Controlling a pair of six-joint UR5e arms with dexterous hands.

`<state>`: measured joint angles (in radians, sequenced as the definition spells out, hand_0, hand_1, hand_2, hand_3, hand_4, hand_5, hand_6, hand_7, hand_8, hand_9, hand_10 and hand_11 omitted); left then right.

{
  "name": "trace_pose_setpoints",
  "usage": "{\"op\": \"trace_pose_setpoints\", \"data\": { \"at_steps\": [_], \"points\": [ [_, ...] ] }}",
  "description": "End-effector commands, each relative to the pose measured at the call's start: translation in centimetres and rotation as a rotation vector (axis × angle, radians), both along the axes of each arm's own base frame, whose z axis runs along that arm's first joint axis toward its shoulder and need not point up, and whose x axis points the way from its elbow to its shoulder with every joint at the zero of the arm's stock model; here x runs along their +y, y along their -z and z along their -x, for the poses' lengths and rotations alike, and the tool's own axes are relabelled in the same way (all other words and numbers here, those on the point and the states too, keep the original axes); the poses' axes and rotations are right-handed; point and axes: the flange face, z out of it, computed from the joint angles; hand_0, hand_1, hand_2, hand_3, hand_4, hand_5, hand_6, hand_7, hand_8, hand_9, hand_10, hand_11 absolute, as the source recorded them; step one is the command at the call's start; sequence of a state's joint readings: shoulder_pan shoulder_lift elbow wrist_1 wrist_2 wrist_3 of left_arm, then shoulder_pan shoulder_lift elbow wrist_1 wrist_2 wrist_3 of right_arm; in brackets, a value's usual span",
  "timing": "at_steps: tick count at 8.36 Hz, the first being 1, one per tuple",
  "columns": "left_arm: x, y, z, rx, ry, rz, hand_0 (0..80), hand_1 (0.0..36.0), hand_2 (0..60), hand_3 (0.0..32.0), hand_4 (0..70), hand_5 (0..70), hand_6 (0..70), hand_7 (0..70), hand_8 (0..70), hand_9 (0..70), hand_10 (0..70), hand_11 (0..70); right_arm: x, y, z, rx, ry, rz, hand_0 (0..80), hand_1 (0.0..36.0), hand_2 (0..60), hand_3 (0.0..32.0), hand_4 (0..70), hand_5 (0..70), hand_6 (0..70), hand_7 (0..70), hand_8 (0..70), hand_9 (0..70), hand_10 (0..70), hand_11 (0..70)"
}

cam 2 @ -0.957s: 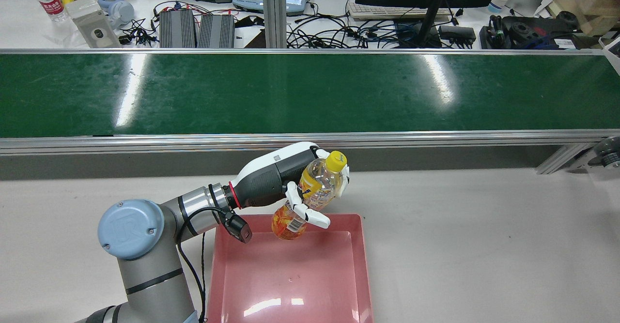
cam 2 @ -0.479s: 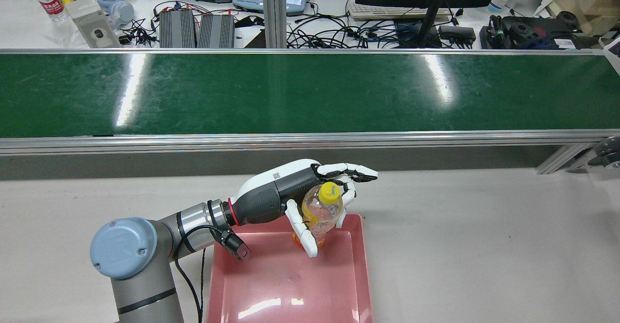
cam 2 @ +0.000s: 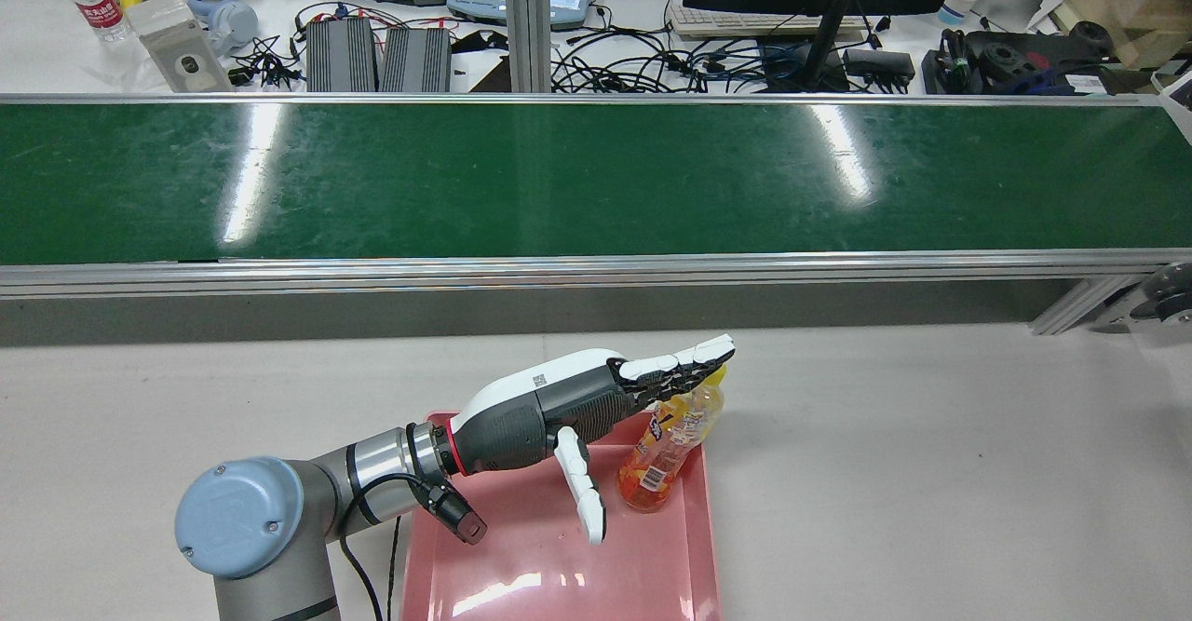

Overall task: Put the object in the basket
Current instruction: 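Lower the bottle into the pink tray and open the left hand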

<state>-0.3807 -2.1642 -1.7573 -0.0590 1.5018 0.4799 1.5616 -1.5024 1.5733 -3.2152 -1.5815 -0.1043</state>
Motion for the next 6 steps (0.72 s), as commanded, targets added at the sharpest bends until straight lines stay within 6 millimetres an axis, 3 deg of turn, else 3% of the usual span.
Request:
{"op": "trace_pose_setpoints", "data": {
  "at_steps": [1,6],
  "points": [
    [-0.14,-0.08,0.14,0.003,0.003,-0.001,52.3,6.1,0.0,0.0,11.5,0.0,0.0,0.0,1.8,4.0,1.6,3.6,-0.05,0.08,0.00,0.000,0.000,-0.003,0.0,0.0,0.0,0.0,0.0,0.0,0.0,0.0,0.0,0.0,0.0,0.0],
    [-0.52,0.58,0.98,0.018,0.004,-0.002,52.6,7.6,0.0,0.0,13.6,0.0,0.0,0.0,2.0,5.0,2.4,4.7,0.04,-0.02,0.00,0.000,0.000,0.000,0.0,0.0,0.0,0.0,0.0,0.0,0.0,0.0,0.0,0.0,0.0,0.0]
  ]
}}
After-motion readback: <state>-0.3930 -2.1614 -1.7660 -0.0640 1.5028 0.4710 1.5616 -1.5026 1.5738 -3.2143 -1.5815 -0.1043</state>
